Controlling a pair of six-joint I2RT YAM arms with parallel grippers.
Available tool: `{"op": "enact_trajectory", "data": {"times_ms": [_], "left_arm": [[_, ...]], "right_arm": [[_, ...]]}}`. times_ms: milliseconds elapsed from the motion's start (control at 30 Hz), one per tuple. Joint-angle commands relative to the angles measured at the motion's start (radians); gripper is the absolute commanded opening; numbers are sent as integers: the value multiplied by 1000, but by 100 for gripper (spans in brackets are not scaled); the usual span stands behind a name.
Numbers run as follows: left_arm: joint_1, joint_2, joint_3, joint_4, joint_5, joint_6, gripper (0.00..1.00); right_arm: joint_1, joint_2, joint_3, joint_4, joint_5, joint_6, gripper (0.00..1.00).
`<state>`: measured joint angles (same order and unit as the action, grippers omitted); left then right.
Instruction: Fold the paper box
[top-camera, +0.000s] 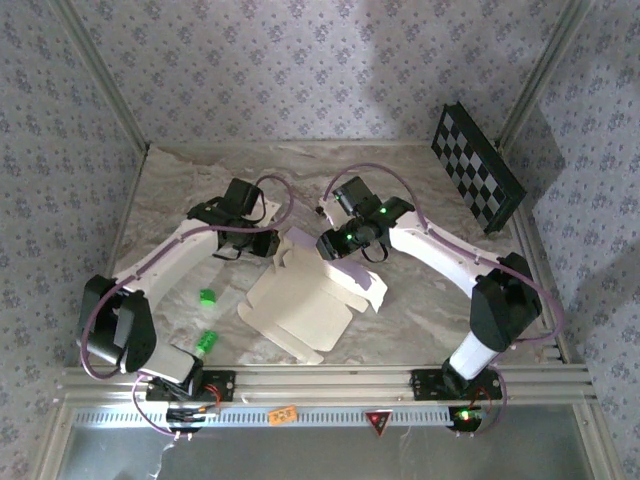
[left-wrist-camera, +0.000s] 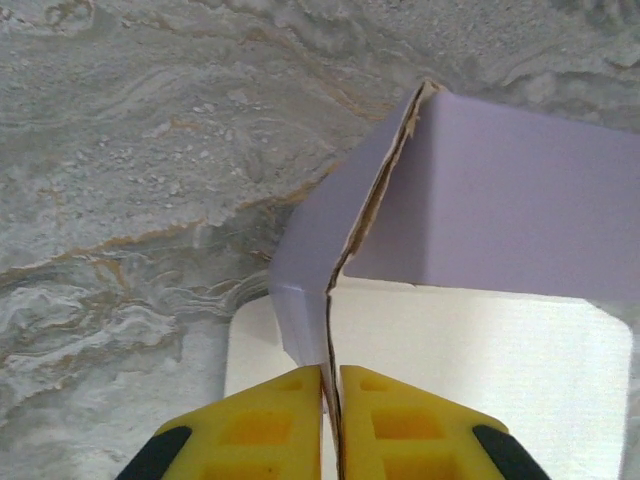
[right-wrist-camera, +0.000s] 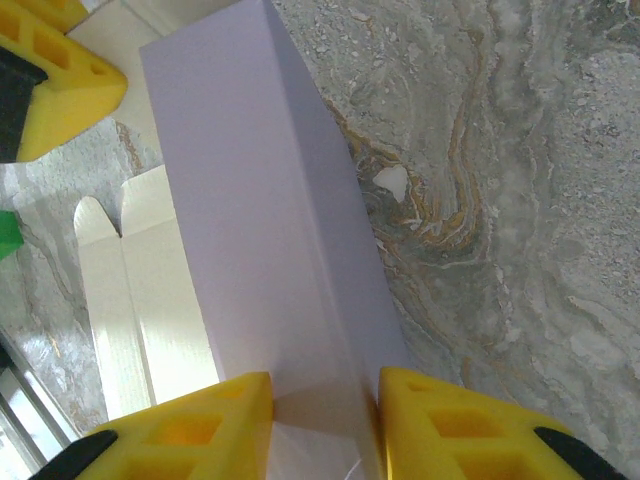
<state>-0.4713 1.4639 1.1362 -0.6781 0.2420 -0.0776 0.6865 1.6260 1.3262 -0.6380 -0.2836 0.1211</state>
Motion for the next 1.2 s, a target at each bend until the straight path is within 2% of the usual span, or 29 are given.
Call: {"op": "enact_trajectory", "data": {"times_ms": [0, 300, 600, 767, 933, 1167], "left_arm": [[-3, -46, 12, -7, 97, -54, 11], [-19, -102, -121, 102, 136, -189, 11], [-21, -97, -221, 286, 92, -283, 11], [-22, -38, -181, 359, 82, -279, 10], [-24, 41, -101, 401, 148, -252, 10], [-57, 103, -32, 301, 158, -214, 11]], "right_arm": [[2, 0, -25, -15, 18, 17, 34], [19, -5, -34, -3, 23, 33, 32], [38, -44, -69, 13, 4, 103, 31], [44, -88, -110, 32, 4, 208, 31], [43, -140, -185, 119, 38, 321, 32], [33, -157, -235, 175, 97, 418, 28]]}}
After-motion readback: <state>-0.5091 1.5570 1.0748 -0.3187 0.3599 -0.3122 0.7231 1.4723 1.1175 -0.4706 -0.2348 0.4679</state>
